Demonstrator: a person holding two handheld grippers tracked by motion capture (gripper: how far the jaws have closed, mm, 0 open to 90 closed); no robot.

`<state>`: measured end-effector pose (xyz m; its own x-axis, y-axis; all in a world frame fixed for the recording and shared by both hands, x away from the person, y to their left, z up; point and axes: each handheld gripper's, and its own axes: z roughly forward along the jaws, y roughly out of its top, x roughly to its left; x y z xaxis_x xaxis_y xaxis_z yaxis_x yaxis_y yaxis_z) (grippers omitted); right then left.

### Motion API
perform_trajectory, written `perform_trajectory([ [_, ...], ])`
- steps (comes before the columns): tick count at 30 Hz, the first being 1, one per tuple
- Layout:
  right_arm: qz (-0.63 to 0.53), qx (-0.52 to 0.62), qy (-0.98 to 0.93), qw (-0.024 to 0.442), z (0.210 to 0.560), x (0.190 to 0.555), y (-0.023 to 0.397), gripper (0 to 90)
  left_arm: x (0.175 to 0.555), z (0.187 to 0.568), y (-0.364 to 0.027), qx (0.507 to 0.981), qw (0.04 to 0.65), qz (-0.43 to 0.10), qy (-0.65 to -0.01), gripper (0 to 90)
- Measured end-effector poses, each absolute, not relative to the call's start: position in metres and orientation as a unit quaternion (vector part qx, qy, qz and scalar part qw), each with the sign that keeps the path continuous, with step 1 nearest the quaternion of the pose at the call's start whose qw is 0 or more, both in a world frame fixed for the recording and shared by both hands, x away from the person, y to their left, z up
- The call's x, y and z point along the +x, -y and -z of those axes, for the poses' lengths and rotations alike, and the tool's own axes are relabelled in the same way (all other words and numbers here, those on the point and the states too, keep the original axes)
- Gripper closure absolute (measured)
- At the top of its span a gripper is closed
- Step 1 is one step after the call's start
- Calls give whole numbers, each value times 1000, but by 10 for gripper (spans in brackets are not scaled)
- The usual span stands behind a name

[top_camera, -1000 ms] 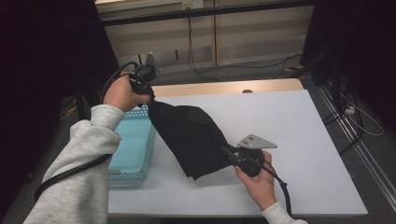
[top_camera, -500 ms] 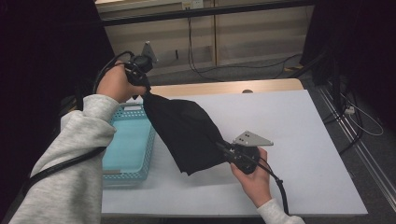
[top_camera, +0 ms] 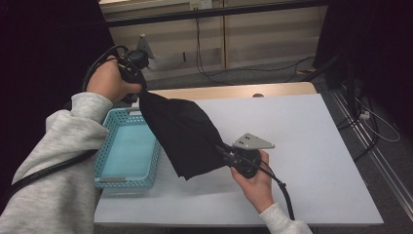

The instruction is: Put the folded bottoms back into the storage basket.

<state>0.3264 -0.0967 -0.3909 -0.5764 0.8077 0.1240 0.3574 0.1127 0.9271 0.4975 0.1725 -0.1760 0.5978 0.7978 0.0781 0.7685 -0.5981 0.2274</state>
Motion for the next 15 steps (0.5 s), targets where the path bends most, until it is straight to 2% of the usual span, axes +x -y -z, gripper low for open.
perform_trajectory([
  [15,-542,383,-720,203,378,338,64,810,498,155,-213,873,94,-84,-470,880],
])
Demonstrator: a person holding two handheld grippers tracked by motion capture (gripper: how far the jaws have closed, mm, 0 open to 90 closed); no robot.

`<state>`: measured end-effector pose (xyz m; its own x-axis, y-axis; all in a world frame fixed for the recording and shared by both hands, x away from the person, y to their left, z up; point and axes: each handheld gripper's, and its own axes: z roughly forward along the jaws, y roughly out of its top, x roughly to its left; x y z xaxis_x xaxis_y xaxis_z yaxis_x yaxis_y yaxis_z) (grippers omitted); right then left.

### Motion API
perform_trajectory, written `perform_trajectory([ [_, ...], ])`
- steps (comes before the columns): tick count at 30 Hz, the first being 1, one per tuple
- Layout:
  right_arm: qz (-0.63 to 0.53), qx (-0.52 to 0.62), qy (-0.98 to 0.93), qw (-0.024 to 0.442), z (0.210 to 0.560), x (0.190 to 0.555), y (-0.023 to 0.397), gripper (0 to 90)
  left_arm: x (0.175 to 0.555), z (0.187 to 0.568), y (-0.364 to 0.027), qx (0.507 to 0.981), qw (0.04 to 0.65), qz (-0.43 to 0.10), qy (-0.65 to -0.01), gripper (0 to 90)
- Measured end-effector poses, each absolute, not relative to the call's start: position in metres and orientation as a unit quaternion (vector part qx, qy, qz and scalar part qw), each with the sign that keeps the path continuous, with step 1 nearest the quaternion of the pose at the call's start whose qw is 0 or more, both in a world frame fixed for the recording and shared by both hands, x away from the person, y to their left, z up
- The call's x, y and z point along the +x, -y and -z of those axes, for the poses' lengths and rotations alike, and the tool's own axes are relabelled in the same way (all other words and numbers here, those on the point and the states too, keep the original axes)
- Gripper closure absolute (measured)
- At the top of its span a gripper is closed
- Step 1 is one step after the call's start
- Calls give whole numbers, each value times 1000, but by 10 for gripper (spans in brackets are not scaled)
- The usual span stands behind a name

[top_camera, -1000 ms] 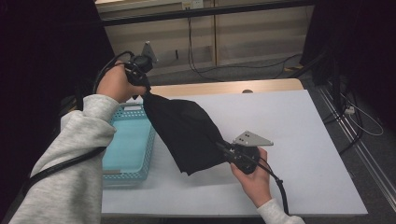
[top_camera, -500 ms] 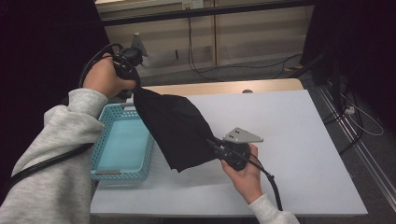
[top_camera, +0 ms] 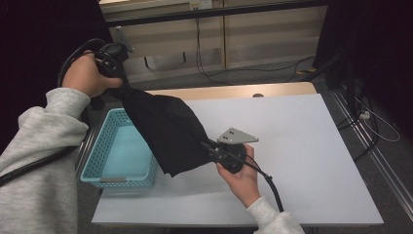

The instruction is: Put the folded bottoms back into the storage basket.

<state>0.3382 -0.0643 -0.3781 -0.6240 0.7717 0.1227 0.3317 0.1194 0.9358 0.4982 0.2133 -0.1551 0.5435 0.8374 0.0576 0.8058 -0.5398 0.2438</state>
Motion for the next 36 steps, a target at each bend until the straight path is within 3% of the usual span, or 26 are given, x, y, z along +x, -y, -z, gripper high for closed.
perform_trajectory([
  [14,-555,361,-723,198,362,339,41,810,493,128,-233,866,99,-101,-480,880],
  [36,-562,347,-727,188,362,344,14,811,490,125,-257,854,103,-106,-500,880],
])
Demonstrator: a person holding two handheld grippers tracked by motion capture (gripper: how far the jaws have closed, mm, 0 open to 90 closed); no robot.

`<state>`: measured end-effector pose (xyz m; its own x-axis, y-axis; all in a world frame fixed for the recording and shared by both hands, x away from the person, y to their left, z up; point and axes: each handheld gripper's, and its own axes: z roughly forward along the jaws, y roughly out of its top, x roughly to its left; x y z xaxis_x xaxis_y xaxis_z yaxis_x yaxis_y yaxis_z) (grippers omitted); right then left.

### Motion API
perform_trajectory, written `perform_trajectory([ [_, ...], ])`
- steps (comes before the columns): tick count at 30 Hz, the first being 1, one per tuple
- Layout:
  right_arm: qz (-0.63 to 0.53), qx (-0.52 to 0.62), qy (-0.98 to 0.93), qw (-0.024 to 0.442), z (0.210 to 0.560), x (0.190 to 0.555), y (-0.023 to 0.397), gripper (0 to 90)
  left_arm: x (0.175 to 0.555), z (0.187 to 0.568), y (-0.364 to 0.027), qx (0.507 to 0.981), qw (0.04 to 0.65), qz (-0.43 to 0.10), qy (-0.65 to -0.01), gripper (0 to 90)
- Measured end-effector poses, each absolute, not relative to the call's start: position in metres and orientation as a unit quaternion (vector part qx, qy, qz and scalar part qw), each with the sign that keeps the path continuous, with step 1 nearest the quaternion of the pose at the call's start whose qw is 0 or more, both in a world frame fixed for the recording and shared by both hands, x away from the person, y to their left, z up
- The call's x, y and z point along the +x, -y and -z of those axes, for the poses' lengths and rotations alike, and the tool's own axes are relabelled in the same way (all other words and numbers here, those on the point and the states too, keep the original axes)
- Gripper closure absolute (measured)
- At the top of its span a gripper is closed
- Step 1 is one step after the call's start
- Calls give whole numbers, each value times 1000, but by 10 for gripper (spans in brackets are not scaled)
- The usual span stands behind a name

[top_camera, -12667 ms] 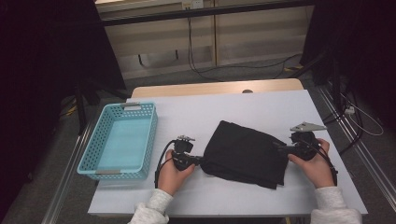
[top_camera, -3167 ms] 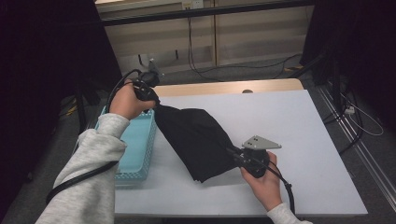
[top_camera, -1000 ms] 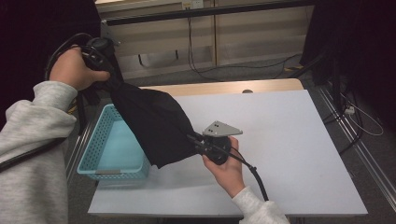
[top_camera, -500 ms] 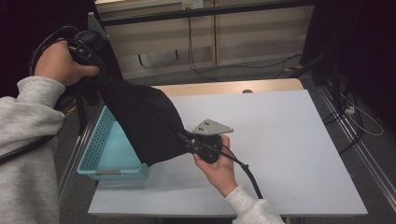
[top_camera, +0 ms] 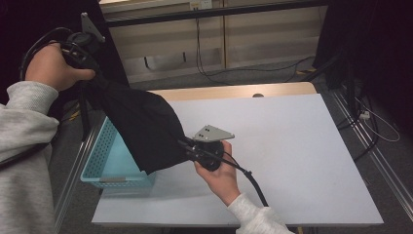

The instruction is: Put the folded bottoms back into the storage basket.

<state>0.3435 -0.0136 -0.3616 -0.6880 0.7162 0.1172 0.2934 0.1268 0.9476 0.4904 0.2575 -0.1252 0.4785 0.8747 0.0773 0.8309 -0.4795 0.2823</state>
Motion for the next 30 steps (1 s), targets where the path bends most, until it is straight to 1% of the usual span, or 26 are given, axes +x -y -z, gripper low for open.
perform_trajectory([
  [18,-570,330,-734,167,363,348,-22,811,487,125,-297,838,105,-111,-524,880],
  [30,-570,330,-738,150,376,353,-52,811,495,139,-322,832,102,-109,-535,880],
])
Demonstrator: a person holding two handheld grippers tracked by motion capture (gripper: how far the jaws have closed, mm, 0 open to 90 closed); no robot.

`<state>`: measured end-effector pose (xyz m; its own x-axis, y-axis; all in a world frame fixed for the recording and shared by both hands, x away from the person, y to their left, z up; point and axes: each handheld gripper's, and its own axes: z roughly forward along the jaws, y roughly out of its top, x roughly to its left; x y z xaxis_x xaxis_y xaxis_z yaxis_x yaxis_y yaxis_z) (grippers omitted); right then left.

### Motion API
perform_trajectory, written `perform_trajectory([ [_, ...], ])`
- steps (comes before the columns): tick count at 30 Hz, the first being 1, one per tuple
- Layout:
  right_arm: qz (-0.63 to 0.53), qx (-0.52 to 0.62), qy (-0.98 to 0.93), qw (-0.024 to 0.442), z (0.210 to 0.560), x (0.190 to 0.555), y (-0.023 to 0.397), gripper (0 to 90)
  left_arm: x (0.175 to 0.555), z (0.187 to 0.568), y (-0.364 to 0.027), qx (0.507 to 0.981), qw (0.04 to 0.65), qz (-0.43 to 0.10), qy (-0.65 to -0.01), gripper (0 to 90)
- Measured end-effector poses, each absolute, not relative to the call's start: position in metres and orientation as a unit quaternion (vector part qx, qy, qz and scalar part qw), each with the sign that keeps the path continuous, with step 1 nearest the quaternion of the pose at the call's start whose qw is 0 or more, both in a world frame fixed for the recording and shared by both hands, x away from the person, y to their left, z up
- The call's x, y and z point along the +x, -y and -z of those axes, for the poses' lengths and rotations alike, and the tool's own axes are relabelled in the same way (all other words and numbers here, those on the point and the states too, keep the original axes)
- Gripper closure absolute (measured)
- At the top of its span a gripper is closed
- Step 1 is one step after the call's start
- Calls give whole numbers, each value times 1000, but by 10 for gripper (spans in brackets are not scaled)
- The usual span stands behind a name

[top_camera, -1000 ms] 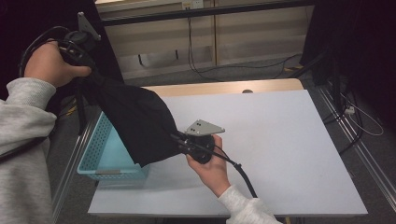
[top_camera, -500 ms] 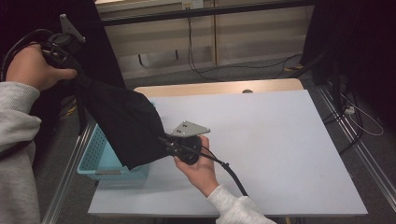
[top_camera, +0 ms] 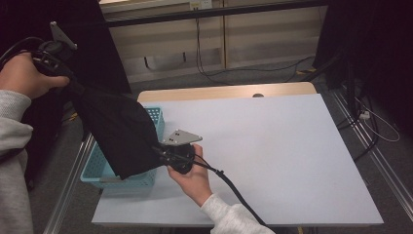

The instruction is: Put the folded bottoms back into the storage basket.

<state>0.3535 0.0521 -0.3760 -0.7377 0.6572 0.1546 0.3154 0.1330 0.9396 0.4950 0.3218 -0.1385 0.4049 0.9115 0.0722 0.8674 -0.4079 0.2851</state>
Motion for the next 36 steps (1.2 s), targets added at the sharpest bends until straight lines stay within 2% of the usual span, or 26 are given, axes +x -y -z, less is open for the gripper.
perform_trajectory([
  [36,-561,317,-752,139,394,354,-87,806,526,174,-339,828,100,-109,-541,880],
])
